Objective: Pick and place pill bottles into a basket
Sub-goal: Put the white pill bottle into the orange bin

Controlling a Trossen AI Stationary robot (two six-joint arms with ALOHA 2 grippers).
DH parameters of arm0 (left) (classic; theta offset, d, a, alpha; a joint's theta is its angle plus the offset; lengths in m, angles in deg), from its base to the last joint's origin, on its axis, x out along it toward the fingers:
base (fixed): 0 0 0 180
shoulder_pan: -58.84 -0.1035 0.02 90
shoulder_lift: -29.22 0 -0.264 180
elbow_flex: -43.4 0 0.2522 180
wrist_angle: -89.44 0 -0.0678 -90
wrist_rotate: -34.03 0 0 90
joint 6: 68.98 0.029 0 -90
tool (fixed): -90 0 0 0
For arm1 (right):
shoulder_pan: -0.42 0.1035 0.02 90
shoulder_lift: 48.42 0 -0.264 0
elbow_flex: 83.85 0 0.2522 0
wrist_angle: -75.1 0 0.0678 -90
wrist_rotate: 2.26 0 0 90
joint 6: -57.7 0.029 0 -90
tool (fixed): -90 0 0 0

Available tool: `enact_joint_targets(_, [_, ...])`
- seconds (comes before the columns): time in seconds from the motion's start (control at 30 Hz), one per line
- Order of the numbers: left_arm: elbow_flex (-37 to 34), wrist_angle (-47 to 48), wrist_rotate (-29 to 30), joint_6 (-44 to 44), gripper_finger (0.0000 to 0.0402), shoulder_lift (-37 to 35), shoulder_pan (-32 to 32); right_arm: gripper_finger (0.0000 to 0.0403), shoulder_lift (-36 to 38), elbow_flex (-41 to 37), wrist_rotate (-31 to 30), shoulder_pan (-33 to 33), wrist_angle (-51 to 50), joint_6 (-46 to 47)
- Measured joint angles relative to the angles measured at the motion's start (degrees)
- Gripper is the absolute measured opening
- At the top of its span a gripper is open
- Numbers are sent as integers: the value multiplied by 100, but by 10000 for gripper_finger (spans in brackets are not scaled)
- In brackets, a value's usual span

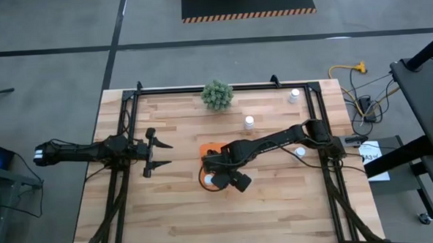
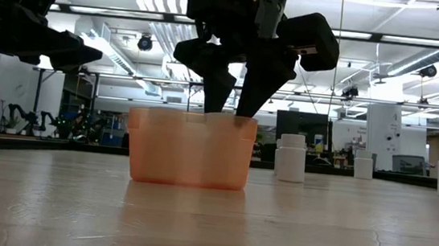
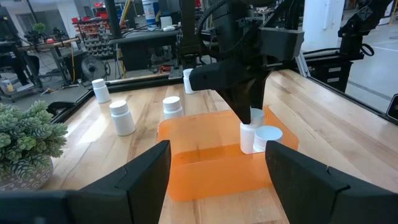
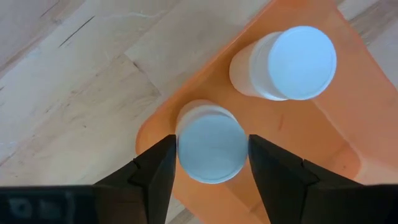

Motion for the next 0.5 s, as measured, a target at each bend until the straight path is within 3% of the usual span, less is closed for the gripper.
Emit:
enact_joint_targets(0.27, [0, 0, 0, 0, 245, 0, -2, 189, 61, 0, -20, -2, -186, 377])
enact_joint_targets(0.5, [0, -2, 2, -1, 245, 0, -2, 189, 248, 0, -469, -3, -446, 718])
